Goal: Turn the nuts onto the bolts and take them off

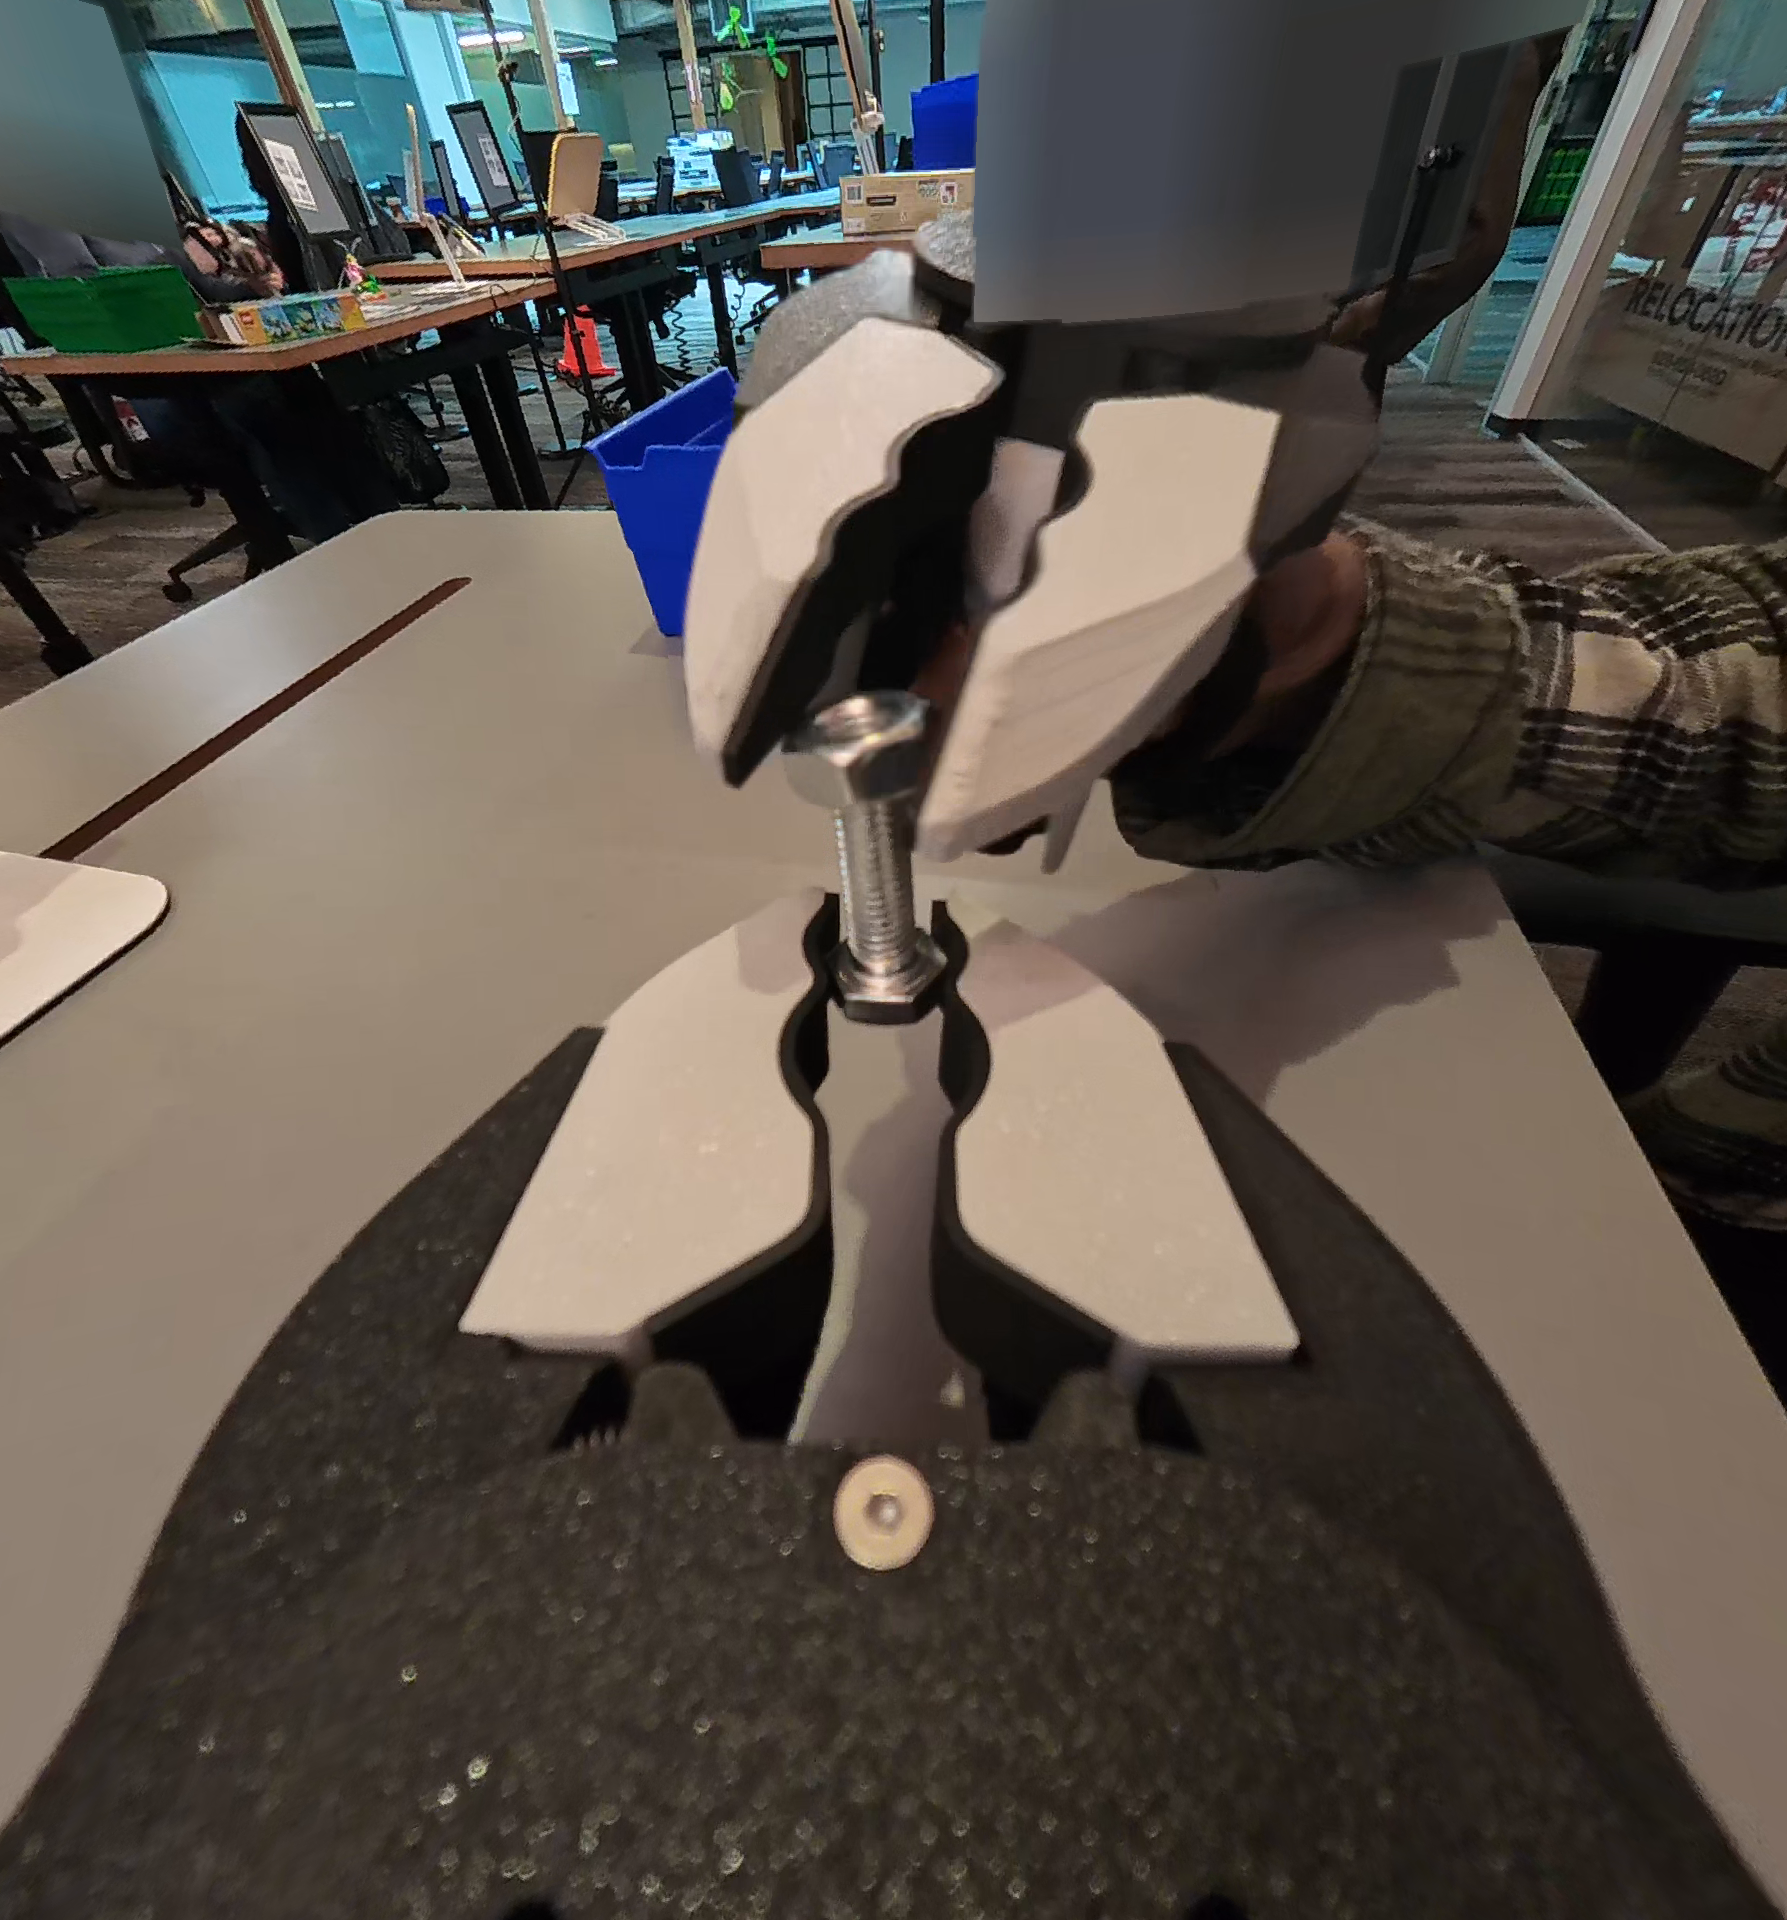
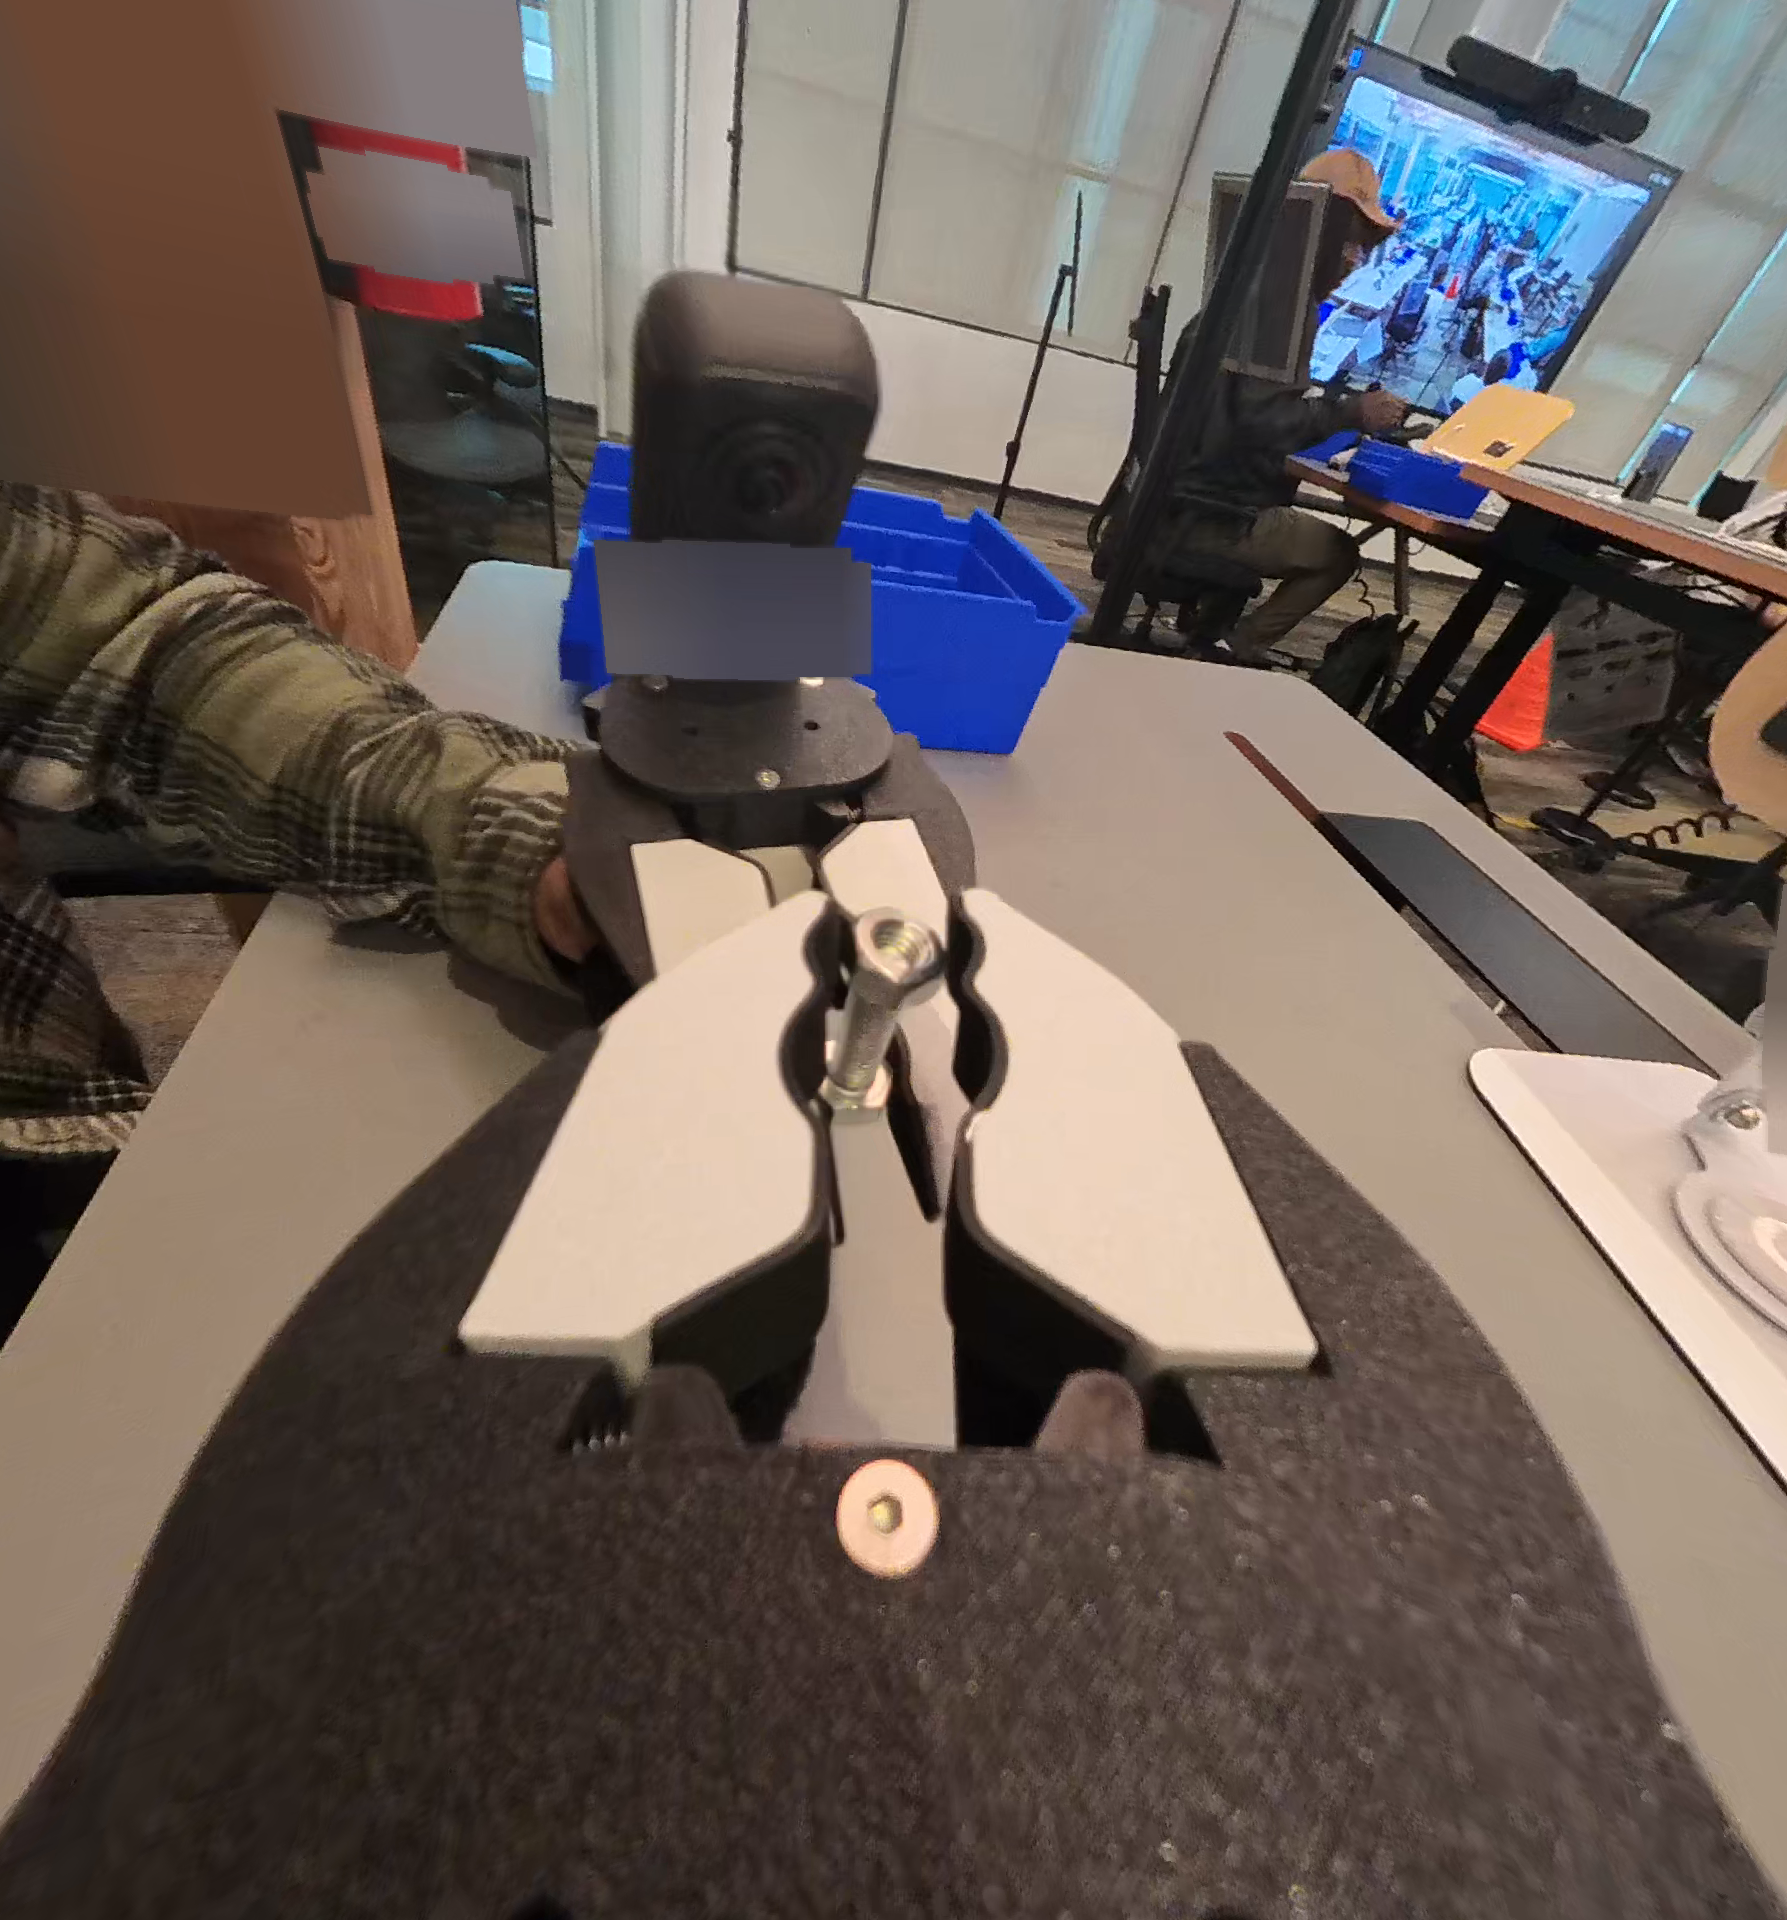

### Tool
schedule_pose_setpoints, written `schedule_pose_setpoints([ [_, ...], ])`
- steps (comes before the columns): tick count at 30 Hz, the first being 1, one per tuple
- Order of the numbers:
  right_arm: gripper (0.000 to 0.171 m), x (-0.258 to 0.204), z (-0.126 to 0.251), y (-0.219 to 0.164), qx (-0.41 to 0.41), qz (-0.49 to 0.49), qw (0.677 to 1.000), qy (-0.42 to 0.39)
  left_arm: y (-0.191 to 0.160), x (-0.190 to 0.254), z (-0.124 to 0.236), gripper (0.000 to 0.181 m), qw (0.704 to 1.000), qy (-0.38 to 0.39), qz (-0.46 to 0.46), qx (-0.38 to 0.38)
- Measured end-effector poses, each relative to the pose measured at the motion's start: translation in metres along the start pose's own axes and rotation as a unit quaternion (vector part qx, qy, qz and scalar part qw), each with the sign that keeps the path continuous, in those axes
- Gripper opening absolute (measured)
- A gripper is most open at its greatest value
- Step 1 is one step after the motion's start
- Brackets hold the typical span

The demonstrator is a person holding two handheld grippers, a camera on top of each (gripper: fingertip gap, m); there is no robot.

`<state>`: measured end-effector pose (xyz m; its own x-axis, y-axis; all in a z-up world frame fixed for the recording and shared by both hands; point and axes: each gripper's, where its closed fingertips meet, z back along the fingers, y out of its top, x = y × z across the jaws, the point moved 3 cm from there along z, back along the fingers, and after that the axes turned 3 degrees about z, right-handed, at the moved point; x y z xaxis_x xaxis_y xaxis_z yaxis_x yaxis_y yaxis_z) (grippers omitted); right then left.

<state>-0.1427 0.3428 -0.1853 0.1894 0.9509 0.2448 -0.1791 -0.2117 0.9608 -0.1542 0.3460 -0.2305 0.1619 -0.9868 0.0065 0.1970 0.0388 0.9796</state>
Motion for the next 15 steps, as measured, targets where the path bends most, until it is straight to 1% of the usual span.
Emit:
schedule_pose_setpoints([
  [3,0.018,0.0001,0.0012,0.0012,0.023,-0.019,1.0,0.001,0.0015,0.0007,0.0006,0.016,1.0,0.001,-0.002,0.004],
  [6,0.018,-0.0018,0.0017,0.0026,0.051,-0.016,0.999,-0.005,0.0035,0.0018,0.0018,0.016,1.0,0.001,-0.007,0.012],
  [9,0.018,-0.0051,0.0012,0.0023,0.05,0.023,0.998,-0.019,0.0028,0.0039,0.0005,0.016,1.0,-0.003,-0.01,0.009],
  [13,0.018,-0.006,0.0028,0.0019,0.033,0.105,0.992,-0.058,0.0025,0.0038,0.0003,0.016,1.0,-0.004,-0.008,0.008],
  [15,0.018,-0.0066,0.0032,0.002,0.038,0.105,0.992,-0.059,0.0027,0.004,0.0004,0.016,1.0,-0.003,-0.01,0.007],
])
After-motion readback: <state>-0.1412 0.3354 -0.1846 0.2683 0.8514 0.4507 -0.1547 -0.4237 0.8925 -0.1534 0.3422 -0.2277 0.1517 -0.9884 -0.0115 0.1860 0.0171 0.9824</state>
